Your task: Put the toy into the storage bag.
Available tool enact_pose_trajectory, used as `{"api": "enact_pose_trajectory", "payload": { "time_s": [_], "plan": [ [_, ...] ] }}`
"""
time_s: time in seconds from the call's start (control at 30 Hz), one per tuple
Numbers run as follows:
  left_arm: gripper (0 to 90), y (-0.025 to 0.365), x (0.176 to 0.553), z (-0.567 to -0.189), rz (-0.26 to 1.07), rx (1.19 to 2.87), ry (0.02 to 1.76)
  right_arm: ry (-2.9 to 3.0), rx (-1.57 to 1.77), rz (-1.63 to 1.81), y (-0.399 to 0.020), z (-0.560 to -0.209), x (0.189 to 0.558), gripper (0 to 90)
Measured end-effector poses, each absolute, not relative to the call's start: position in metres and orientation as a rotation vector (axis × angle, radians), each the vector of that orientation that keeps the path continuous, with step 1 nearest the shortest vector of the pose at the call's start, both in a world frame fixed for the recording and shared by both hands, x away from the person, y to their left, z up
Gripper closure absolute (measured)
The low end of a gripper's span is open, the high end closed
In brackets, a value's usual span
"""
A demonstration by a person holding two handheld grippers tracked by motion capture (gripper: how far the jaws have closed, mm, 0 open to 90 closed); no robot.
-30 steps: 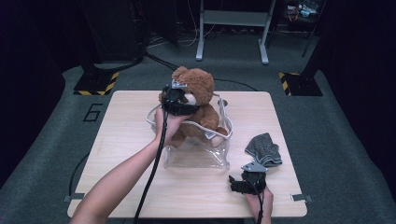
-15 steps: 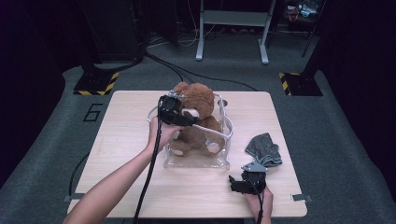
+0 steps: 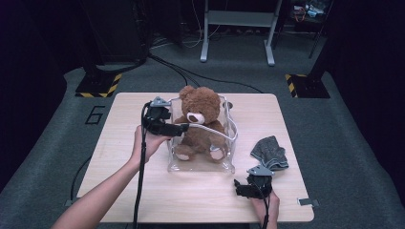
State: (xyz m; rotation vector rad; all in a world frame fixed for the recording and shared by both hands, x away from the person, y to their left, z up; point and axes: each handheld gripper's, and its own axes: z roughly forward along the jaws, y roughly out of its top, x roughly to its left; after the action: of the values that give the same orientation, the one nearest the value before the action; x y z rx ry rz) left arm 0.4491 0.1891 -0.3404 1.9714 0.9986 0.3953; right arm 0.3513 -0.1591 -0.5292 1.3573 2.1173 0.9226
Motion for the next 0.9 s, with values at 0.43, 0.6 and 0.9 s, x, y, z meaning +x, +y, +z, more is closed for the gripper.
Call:
{"api": "enact_pose_trajectory", "payload": {
  "time_s": [0.43, 0.6, 0.9],
  "plan": [
    [10.9, 0.26, 0.406, -0.368, 0.459, 1.916, 1.047, 2.115, 1.36, 0.92, -0.159, -0.529, 0.351, 9.5],
    [10.9, 0.284, 0.393, -0.394, 0.48, 1.927, 1.101, 2.114, 1.36, 0.92, -0.159, -0.529, 0.351, 9.5],
    [9.8, 0.311, 0.383, -0.467, 0.457, 1.98, 1.238, 2.115, 1.362, 0.915, -0.159, -0.53, 0.351, 9.4]
  ]
}}
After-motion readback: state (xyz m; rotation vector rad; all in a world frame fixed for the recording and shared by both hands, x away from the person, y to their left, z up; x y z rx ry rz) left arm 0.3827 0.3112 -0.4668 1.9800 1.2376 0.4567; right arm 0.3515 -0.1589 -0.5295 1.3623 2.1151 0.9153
